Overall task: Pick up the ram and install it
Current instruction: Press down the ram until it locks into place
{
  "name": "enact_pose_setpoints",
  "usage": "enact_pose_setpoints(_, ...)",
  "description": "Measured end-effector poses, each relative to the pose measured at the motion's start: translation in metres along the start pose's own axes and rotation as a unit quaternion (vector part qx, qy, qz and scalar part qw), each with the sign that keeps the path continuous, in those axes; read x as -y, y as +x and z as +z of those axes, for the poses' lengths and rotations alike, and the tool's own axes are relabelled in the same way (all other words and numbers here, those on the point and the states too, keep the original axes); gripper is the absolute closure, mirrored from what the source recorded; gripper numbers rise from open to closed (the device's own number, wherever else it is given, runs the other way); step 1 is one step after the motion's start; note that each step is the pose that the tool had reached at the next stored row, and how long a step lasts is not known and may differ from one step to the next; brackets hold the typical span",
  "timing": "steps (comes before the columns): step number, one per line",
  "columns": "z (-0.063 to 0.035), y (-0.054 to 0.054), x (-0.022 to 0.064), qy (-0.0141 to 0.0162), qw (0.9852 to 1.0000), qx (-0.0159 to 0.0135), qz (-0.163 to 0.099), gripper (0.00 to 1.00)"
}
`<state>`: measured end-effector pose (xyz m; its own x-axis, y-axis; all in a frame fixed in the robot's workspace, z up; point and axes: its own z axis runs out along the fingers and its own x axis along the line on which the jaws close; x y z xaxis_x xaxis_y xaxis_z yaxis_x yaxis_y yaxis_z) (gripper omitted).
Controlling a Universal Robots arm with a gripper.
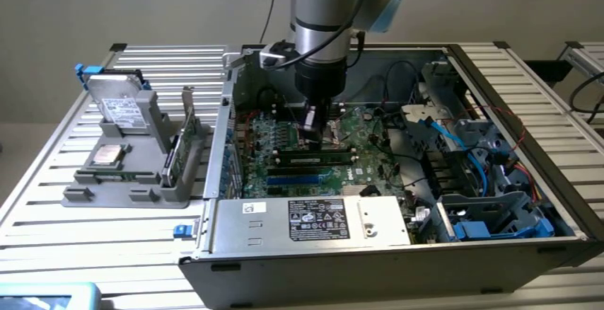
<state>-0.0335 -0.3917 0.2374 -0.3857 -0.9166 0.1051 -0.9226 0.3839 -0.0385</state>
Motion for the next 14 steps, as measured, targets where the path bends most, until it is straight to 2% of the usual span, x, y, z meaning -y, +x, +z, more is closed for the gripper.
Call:
enact_pose_setpoints(1,0.0001,-0.0001,0.0,0.0004,1.0,0.0008,0.005,0.89)
enact_pose_setpoints(3,0.0001,0.0,0.0,0.004,0.9999,0.0024,0.014,0.89)
enact_pose_setpoints(5,0.0,0.0,0.0,0.0097,0.9997,0.0048,0.022,0.89)
enact_pose_setpoints(7,0.0,0.0,0.0,0.0168,0.9994,0.0078,0.029,0.89)
enact_pose_setpoints(9,0.0001,-0.0001,0.0,0.0214,0.999,0.01,0.037,0.89)
enact_pose_setpoints(14,-0.0001,0.0001,0.0,0.023,0.9977,0.0099,0.063,0.89)
